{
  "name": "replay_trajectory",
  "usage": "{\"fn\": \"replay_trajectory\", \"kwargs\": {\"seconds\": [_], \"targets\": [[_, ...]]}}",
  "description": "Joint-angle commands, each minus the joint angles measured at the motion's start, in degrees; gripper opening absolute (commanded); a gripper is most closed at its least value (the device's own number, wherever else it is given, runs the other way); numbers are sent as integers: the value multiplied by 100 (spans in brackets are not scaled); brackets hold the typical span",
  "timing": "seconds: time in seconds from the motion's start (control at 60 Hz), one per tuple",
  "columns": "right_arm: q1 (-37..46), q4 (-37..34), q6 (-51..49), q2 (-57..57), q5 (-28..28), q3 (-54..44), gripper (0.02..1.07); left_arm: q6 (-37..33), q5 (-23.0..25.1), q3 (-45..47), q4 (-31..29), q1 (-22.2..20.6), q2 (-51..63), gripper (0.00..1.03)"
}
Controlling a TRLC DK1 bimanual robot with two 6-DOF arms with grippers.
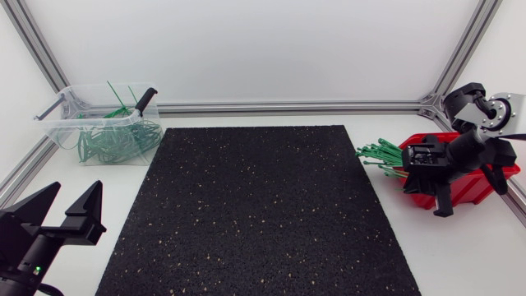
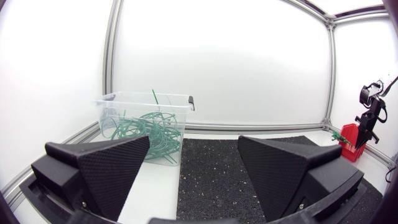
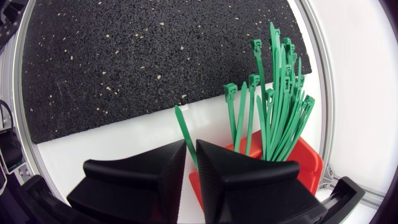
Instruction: Take a green cable tie from the red box, thread the tail through the head to close it, then place it in the transparent bin on the left.
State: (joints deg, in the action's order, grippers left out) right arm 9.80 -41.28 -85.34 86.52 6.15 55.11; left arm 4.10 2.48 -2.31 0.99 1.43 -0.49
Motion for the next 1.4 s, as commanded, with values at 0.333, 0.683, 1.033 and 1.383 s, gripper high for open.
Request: {"fn": "replay_trajectory", "kwargs": {"seconds": [0.333,0.683,1.033,1.383], "targets": [[-163,-12,123,-680,79,246,8,100,-37,222,-126,-38,-4,99],[-848,-1234,1397,-1717,642,1652,8,100,-37,222,-126,-38,-4,99],[-3283,-1506,4588,-2087,352,2680,8,100,-37,222,-143,15,-4,99],[-4399,-970,7928,-1419,369,3295,8,100,-64,222,-161,-3,-4,99]]}}
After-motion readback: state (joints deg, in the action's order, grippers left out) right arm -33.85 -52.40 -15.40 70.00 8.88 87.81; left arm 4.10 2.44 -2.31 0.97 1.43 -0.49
